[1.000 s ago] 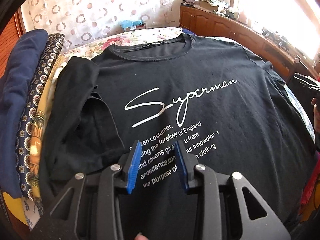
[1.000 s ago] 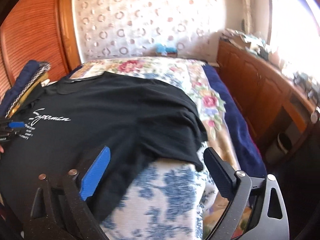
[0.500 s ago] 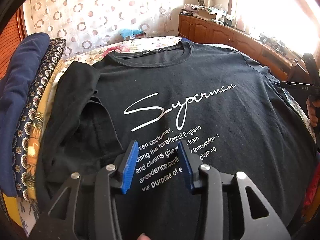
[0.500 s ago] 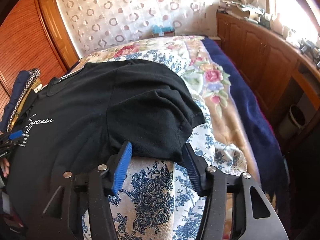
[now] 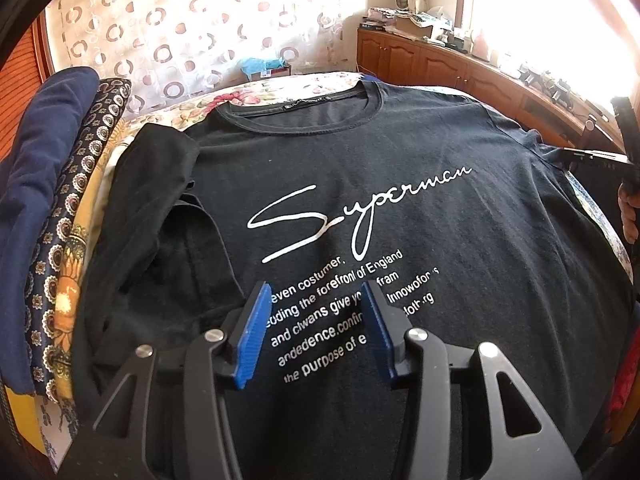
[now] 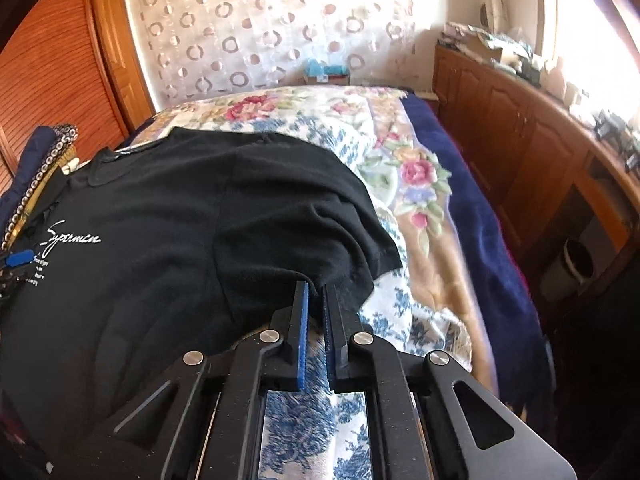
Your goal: Fold small clothes
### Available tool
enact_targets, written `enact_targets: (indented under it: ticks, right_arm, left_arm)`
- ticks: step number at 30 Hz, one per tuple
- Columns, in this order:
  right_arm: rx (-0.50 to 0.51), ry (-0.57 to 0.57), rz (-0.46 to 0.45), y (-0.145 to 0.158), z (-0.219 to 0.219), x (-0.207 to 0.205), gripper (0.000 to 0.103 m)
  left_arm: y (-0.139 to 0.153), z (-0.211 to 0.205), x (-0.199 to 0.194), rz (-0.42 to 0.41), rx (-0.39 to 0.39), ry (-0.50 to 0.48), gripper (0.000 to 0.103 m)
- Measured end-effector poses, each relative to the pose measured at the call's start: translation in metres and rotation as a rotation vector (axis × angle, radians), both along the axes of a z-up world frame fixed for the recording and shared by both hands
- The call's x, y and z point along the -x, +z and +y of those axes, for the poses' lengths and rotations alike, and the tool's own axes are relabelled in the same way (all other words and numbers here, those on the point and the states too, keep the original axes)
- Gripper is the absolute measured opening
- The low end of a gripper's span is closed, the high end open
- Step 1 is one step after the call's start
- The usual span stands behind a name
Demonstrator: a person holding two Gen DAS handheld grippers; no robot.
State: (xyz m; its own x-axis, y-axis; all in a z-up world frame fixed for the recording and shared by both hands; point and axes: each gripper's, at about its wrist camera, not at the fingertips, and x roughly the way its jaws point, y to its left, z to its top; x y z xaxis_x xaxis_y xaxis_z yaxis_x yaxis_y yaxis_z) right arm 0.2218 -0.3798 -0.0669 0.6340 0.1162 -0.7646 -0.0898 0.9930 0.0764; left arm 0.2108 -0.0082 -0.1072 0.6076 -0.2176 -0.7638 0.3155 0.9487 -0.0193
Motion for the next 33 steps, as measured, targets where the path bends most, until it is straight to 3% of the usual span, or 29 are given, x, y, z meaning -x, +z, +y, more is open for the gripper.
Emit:
enact_targets:
  ticks: [12, 22, 23, 26, 29, 33]
  right_arm:
    - [-0.015, 0.162, -0.138, 0.048, 0.063, 0.003, 0.003]
    - [-0.017, 0.218, -0.03, 0.01, 0.091, 0.002, 0.004]
    - [-0.021, 0.215, -0.03, 0.01, 0.089, 0.005, 0.007]
    - [-0.037, 0.202, -0.035, 0.013, 0.08, 0.013, 0.038]
    - [-0.057, 0.184, -0.066, 0.023, 0.068, 0.025, 0.045]
    - [-0.058, 0.115, -0.103, 0.035, 0.042, 0.03, 0.048]
  left_arm:
    - [-0.001, -0.001, -0.002, 0.002, 0.003, -0.009, 0.049]
    - [0.0, -0.003, -0.002, 0.002, 0.001, 0.007, 0.051]
    - [0.0, -0.003, -0.001, 0.0, -0.002, 0.008, 0.051]
    - [0.001, -0.001, 0.0, 0.008, 0.004, 0.019, 0.051]
    - [0.004, 0.003, 0.005, 0.009, 0.031, 0.052, 0.051]
    - [0.025, 0.01, 0.026, -0.072, 0.111, 0.054, 0.051]
